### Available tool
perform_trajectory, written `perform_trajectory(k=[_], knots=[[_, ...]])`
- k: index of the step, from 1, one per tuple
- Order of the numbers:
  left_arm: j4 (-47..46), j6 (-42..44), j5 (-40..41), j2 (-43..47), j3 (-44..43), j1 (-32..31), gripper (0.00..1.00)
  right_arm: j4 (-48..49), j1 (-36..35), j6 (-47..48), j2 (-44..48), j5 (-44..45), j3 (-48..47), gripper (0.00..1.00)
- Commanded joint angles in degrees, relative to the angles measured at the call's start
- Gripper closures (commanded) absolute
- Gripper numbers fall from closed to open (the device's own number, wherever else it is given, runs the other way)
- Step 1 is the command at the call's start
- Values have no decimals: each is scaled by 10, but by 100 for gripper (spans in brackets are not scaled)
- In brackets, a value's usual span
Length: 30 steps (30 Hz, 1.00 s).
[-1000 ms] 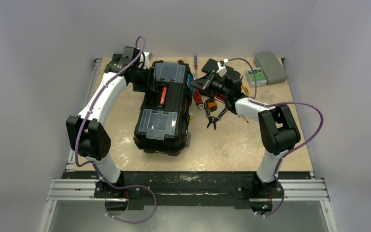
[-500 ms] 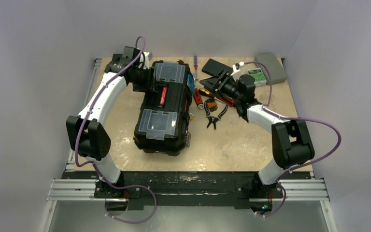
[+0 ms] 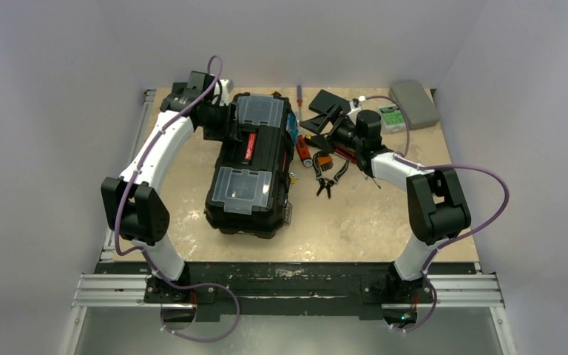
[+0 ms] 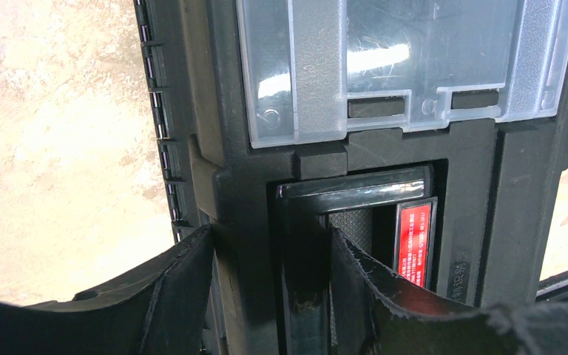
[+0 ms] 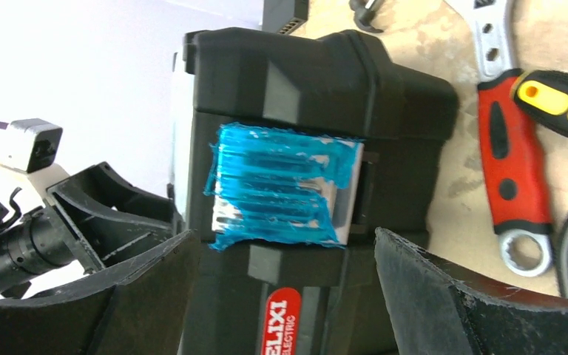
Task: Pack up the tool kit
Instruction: Open the toolbox at the center of the board.
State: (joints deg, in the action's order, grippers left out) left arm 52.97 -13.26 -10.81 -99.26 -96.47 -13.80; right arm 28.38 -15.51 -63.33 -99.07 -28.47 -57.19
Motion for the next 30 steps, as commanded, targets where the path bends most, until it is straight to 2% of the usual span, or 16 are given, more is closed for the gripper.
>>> perform_trajectory(k=[1, 14, 17, 22, 28, 30], knots=[[68, 28, 6, -20, 32, -8, 67, 0, -18, -1, -11, 3, -45, 13], [69, 30, 7, -18, 30, -8, 67, -28, -63, 10, -74, 29, -107, 10], [69, 30, 7, -18, 32, -8, 67, 0, -65, -9, -86, 20, -102, 9], [69, 30, 5, -18, 31, -8, 67, 116, -65, -81, -117, -25, -79, 9], [69, 30, 6, -19, 31, -8, 67, 202, -65, -138, -137, -40, -61, 21], [68, 30, 6, -19, 31, -8, 67, 212, -60, -143, -132, -41, -50, 21]])
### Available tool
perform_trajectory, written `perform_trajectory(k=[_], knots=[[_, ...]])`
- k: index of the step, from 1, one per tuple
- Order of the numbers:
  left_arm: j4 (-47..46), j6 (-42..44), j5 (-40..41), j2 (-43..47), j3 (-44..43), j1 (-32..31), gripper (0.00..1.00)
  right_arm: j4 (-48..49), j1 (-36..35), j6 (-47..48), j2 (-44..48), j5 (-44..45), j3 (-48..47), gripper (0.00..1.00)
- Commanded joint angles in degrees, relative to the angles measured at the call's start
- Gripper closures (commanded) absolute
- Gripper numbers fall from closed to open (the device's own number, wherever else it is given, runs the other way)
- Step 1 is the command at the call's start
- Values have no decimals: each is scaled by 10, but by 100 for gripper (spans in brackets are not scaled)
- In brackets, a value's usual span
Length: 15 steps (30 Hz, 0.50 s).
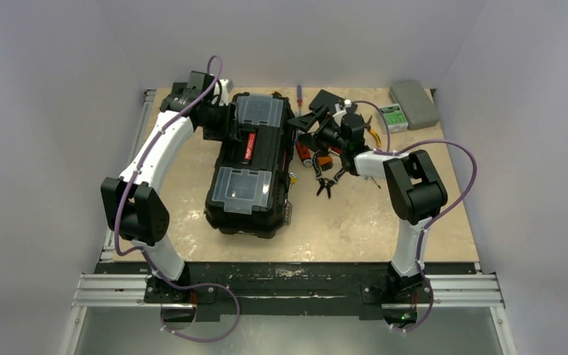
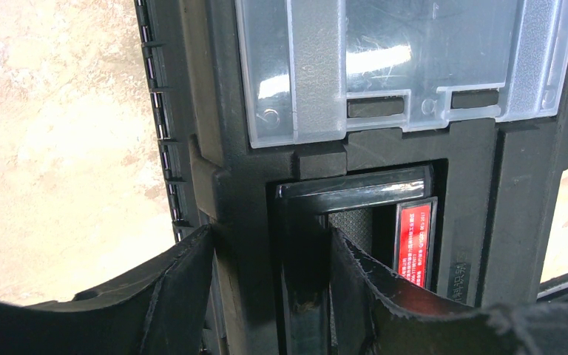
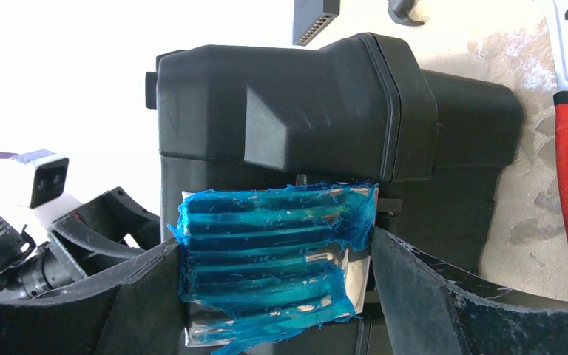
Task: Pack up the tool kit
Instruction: Open the toolbox at the center of the board.
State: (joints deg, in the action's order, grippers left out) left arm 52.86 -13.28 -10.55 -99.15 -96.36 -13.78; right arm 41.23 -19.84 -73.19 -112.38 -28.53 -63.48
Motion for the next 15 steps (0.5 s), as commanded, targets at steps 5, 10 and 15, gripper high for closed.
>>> perform_trajectory(k=[5, 10, 15], knots=[[70, 31, 4, -20, 30, -8, 67, 94, 11, -41, 36, -36, 55, 9], [70, 31, 6, -20, 29, -8, 67, 95, 42, -35, 71, -36, 99, 8], [70, 31, 7, -18, 30, -8, 67, 98, 66, -27, 94, -36, 133, 7]])
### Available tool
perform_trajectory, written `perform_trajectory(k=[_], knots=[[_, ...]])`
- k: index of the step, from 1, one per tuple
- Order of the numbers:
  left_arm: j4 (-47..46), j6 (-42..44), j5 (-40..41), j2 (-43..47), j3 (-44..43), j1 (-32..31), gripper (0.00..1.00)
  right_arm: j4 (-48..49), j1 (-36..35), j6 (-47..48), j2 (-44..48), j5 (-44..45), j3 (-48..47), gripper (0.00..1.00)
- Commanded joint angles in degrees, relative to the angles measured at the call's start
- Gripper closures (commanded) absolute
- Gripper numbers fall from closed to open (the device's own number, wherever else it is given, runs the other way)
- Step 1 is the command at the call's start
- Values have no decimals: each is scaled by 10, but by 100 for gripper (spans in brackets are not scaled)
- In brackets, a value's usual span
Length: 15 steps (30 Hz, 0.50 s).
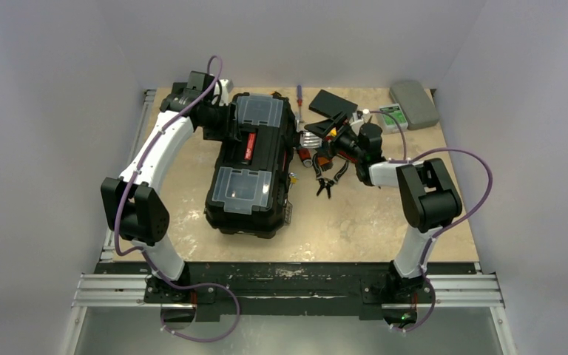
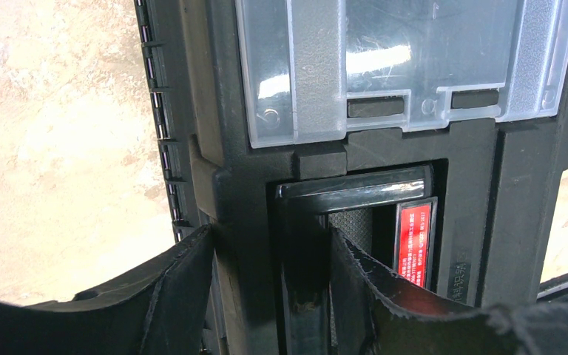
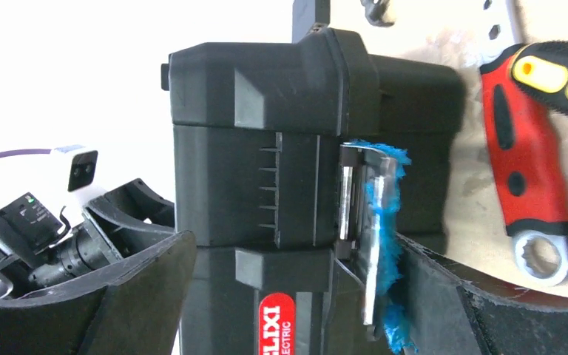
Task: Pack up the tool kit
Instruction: Open the toolbox at the center of the board.
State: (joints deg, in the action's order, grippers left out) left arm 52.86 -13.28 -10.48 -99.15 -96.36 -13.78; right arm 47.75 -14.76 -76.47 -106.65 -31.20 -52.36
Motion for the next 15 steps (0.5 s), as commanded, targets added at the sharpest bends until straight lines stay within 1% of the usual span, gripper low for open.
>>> perform_trajectory(k=[1, 5, 10, 15], knots=[[70, 31, 7, -18, 30, -8, 67, 33, 20, 9, 42, -7, 30, 7], [71, 31, 9, -15, 30, -8, 67, -12, 36, 53, 67, -6, 42, 6], [72, 31, 20, -9, 29, -8, 67, -163, 45, 160, 121, 38, 35, 6], [74, 27, 40, 4, 27, -8, 66, -256, 44, 258, 177, 81, 31, 6]])
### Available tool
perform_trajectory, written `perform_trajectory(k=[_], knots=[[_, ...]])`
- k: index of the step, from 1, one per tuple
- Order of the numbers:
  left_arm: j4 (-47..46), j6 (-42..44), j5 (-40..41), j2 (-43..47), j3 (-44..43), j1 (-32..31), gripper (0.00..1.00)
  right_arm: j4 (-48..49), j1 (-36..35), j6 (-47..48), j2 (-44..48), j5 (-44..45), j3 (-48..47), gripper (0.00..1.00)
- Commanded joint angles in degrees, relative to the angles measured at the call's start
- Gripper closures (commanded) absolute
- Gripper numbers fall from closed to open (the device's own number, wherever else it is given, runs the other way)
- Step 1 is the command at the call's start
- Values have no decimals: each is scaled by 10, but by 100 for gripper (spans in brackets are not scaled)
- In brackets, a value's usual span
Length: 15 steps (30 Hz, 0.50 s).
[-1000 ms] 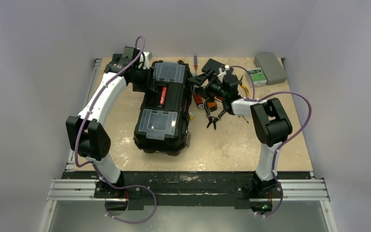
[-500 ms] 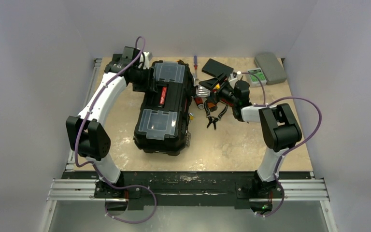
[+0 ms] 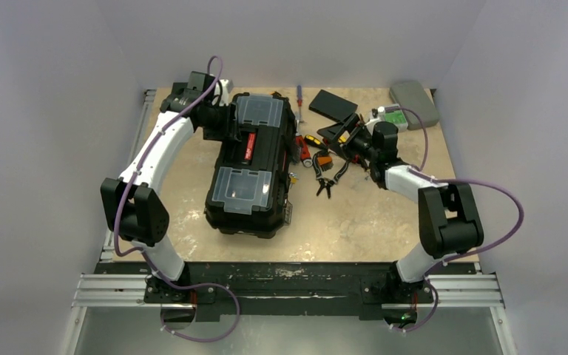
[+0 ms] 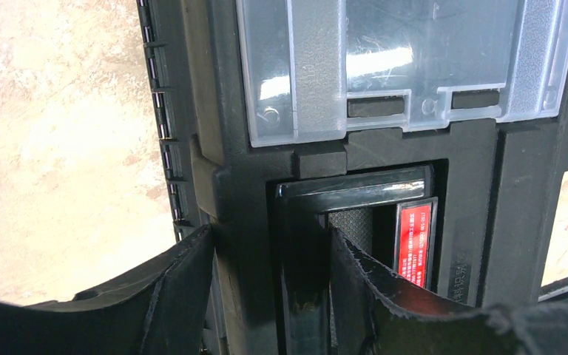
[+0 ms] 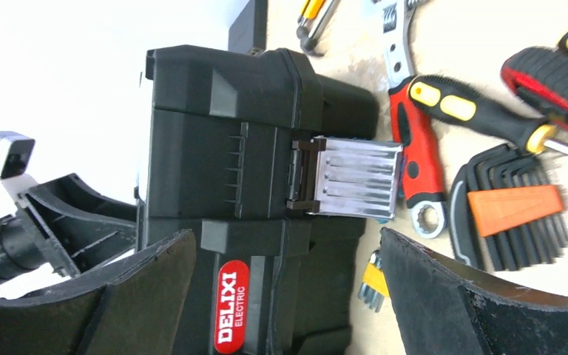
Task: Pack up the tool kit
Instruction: Open the toolbox at the center of the board.
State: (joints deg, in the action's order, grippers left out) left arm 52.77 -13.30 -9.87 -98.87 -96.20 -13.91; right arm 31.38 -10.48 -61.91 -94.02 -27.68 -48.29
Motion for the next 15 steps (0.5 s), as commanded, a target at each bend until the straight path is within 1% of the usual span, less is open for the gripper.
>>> perform_trajectory(k=[1, 3, 4, 6, 10, 12, 15], knots=[[75, 25, 40, 8, 26, -7, 64, -111, 1, 129, 62, 54, -9, 6], [71, 24, 64, 27, 28, -12, 58, -136, 2, 164, 82, 78, -5, 6], [69, 23, 92, 38, 30, -16, 56, -148, 1, 179, 95, 95, -2, 6], [65, 24, 146, 58, 33, -27, 54, -160, 2, 204, 112, 114, 8, 7], [62, 25, 208, 85, 36, -42, 48, -184, 1, 242, 143, 140, 23, 7], [62, 26, 234, 97, 36, -48, 47, -193, -4, 248, 156, 144, 22, 7], [55, 26, 251, 118, 41, -54, 44, -242, -26, 262, 169, 166, -7, 7]])
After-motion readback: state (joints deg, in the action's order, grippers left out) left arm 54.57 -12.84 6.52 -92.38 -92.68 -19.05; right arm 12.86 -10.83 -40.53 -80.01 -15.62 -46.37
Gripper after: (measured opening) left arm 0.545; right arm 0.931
